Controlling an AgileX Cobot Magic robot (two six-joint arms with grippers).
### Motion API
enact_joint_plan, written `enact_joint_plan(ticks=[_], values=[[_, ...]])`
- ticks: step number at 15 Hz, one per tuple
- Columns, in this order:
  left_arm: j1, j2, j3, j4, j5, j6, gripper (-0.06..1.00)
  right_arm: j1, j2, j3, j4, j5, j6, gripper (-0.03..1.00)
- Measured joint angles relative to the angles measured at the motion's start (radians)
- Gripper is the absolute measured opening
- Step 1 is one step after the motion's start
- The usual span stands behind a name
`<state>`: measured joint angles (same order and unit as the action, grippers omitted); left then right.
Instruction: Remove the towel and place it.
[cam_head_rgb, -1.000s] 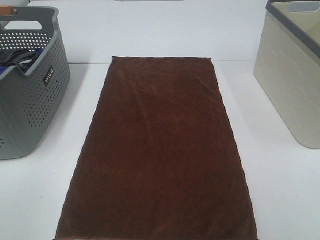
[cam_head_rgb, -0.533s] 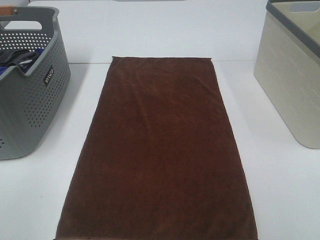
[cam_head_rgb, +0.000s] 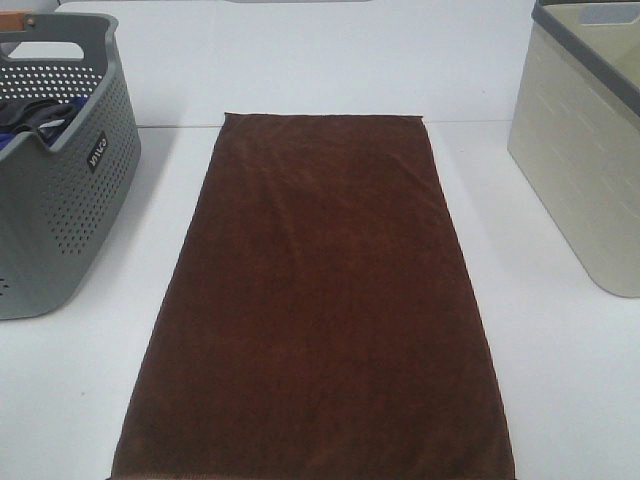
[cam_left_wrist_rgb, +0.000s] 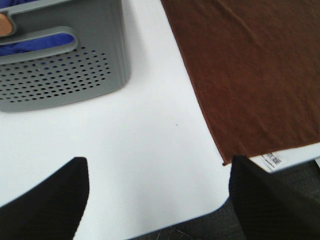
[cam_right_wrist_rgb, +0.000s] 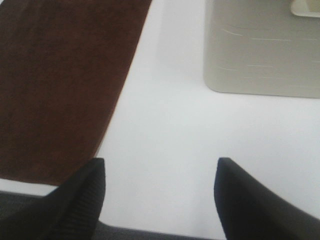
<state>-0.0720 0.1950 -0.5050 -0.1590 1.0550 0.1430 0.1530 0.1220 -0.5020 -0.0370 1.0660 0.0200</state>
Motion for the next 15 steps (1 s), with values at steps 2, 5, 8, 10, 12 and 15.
enact_joint_plan(ticks=[2,5,8,10,12,15], values=[[0.062,-0.065,0.000,0.000,-0.001,0.000,0.74,-0.119,0.000,0.000,0.000,0.000,0.000,0.61],[0.069,-0.172,0.000,0.000,-0.001,0.000,0.74,-0.223,0.000,0.000,0.000,0.000,0.000,0.61],[0.069,-0.200,0.000,-0.001,-0.001,0.000,0.74,-0.230,0.000,0.000,0.000,0.000,0.000,0.61],[0.069,-0.200,0.000,-0.001,-0.001,0.000,0.74,-0.230,-0.028,0.000,0.000,0.000,0.000,0.61],[0.069,-0.200,0.000,-0.001,-0.001,0.000,0.74,-0.209,-0.077,0.000,0.001,0.000,0.000,0.61],[0.065,-0.200,0.000,-0.001,-0.001,0.000,0.74,-0.156,-0.125,0.000,0.004,0.000,0.000,0.61]])
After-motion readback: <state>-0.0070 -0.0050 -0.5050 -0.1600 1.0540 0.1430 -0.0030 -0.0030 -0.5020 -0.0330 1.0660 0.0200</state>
